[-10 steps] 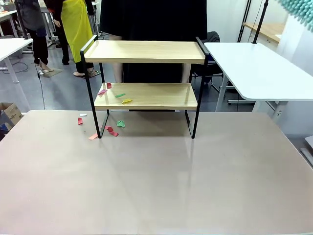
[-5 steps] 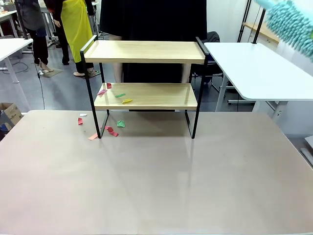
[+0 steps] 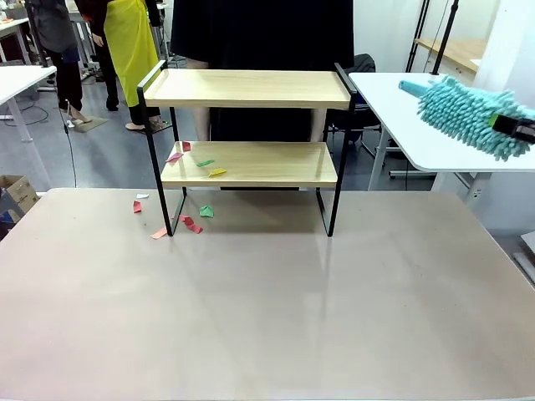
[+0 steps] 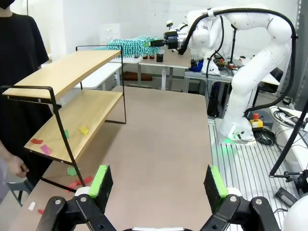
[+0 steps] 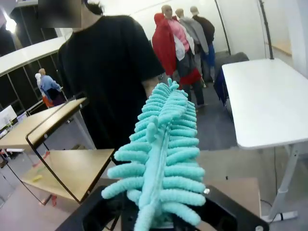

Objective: Clean the shelf.
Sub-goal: Hand the Duster back to the human.

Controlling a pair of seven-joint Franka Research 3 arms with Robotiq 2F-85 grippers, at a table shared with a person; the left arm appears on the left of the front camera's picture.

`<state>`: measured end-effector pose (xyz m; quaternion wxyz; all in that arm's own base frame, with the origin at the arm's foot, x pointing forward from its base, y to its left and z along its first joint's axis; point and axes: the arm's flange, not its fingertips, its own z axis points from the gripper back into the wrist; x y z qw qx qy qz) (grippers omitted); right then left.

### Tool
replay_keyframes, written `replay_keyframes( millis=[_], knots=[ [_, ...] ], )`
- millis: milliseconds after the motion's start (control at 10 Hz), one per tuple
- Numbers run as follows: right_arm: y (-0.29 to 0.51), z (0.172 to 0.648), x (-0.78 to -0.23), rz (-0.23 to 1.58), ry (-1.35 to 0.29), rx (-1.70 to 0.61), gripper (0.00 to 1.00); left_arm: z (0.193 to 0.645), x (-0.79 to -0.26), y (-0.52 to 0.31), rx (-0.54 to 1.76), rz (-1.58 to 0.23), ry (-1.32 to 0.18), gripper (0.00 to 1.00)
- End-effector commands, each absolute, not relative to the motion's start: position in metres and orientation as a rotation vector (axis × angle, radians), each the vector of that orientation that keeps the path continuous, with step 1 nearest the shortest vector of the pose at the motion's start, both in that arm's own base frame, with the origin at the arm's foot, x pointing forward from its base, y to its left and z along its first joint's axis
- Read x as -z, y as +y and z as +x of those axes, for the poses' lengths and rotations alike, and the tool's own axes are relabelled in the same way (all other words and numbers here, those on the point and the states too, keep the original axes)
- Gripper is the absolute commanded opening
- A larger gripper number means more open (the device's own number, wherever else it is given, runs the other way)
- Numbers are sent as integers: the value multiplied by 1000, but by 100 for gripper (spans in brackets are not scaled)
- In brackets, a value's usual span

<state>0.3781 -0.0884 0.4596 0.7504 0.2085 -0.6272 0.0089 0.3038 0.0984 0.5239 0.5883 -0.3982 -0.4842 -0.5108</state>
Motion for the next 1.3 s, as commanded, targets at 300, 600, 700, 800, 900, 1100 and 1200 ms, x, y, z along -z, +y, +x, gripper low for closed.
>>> replay_keyframes(
  millis=[300, 600, 700, 800, 900, 1100, 1200],
  knots=[
    [-86, 379, -456, 459, -1354, -30, 16, 305, -527, 98, 1187, -936, -1155, 100],
    [-86, 379, -456, 459, -1354, -30, 16, 305, -527, 98, 1187, -936, -1155, 100],
    [-86, 379, -456, 459, -1354, -30, 16, 305, -527, 98, 1187, -936, -1155, 100],
    [-86, 379, -456, 459, -1354, -30, 16, 305, -527, 98, 1187, -936, -1155, 100],
    [-86, 379, -456, 459, -1354, -30, 16, 305, -527, 98, 1187, -936, -1155, 100],
    [-86, 379, -456, 459, -1354, -30, 16, 305, -527, 98, 1187, -936, -1155, 100],
    [-86, 379, -456, 459, -1354, -30, 16, 305, -527, 98, 1187, -936, -1155, 100]
  ],
)
